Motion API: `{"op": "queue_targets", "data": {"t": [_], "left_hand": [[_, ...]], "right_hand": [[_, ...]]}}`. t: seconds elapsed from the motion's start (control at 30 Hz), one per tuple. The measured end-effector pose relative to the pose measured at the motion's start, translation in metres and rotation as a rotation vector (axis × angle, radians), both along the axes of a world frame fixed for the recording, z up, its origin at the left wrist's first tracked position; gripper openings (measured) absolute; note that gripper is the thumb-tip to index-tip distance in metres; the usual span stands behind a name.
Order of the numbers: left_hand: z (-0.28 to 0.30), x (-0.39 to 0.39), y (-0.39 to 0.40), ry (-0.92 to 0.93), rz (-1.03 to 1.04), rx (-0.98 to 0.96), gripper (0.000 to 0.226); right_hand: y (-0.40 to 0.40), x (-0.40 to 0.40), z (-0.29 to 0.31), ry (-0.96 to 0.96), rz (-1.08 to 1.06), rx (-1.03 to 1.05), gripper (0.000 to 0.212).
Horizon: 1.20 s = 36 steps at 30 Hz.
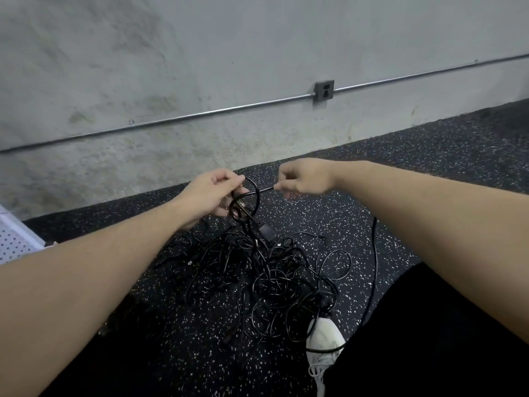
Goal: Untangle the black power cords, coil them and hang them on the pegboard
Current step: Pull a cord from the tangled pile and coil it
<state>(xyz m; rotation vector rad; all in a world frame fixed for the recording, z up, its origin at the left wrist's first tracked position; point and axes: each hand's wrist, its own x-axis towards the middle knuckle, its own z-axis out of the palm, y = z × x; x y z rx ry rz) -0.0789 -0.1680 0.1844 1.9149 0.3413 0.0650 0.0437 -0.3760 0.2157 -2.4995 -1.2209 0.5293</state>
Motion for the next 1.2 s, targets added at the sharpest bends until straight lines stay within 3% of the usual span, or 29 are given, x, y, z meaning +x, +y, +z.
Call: {"op": "queue_targets", "data": {"t": [0.2, 0.4, 0.6, 0.73, 0.9, 1.07, 1.2], "left_hand": [[0.005, -0.015, -0.006, -0.007, -0.041, -0.061, 0.016], [0.011, -0.023, 0.004, -0.045, 0.032, 0.095, 0.020], [0.007, -0.035, 0.031, -0.060, 0.059, -0.305, 0.013], [0.006, -0.047, 0.049, -0.048, 0.059, -0.395, 0.011], [0.006, -0.049, 0.045, -0.128, 0.155, -0.349, 0.009], [0.000, -0.055, 0.043, -0.138, 0.201, -0.181, 0.010], [0.002, -0.056, 0.046, -0.173, 0.229, -0.209, 0.010]], "right_hand": [[0.019, -0.012, 0.004, 0.029, 0.121, -0.063, 0.012], [0.044, -0.025, 0.012, -0.042, 0.196, 0.013, 0.005], [0.060, -0.036, 0.022, -0.003, 0.200, 0.063, 0.020], [0.068, -0.041, 0.020, -0.005, 0.253, 0.000, 0.030], [0.081, -0.043, 0.011, 0.002, 0.246, -0.002, 0.019], [0.092, -0.050, 0.009, 0.189, 0.259, 0.094, 0.014], [0.107, -0.050, 0.002, 0.146, 0.276, 0.135, 0.015]]}}
